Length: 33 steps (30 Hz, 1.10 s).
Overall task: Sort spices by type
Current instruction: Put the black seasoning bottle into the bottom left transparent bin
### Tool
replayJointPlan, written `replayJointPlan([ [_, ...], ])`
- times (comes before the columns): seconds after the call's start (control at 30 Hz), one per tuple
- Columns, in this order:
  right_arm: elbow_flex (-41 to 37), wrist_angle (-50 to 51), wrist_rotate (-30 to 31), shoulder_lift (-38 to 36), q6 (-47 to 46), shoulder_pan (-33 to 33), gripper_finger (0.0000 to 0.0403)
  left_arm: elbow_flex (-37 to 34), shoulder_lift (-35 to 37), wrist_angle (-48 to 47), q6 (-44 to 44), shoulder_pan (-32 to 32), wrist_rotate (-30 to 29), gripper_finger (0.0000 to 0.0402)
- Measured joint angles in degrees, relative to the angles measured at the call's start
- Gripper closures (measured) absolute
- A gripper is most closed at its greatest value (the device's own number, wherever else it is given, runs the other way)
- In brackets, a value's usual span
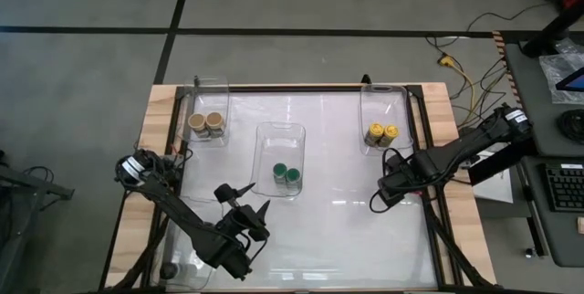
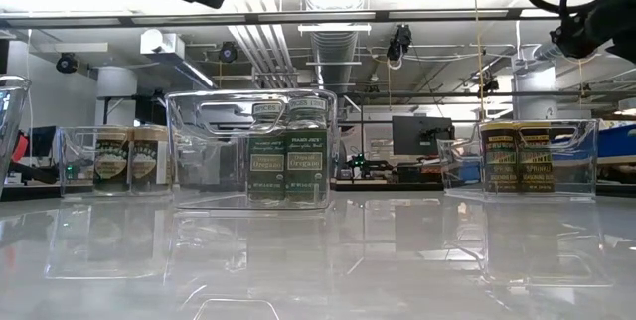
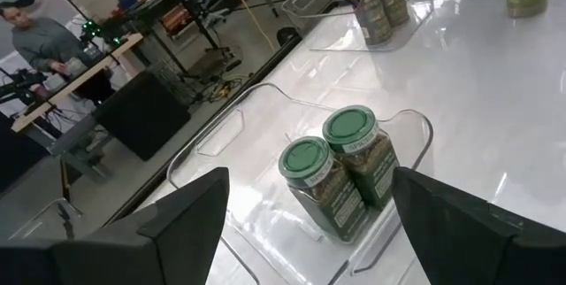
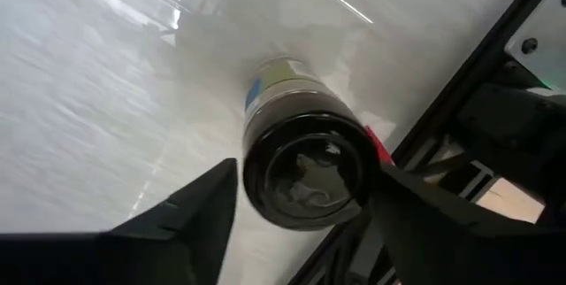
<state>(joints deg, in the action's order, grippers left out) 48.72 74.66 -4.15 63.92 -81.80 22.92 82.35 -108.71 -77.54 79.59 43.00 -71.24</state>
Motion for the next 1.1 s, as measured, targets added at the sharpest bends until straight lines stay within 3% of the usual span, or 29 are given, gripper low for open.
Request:
replayJointPlan([
  [0.23,-0.25,-0.2,0.96,0.0,-0.26,-0.09,0.0197,0.0,0.0,0.43,0.0,0.05,0.02,0.0102],
  [0.57,-0.41,-0.64,3.75,0.0,0.44,-3.23,0.0132,0.0,0.0,0.58,0.0,0.07,0.33,0.0102],
  [0.7,-0.52,-0.62,3.69,0.0,1.68,-4.74,0.0123,0.0,0.0,0.61,0.0,0.07,0.43,0.0102],
  [1.0,-0.59,-0.6,1.12,0.02,3.09,-4.96,0.0181,0.0,0.0,1.02,-0.24,0.07,2.26,0.0102],
  [1.1,-0.62,-0.87,-0.15,0.02,3.66,-4.96,0.0192,0.0,0.0,1.91,-3.92,0.07,5.8,0.0102],
])
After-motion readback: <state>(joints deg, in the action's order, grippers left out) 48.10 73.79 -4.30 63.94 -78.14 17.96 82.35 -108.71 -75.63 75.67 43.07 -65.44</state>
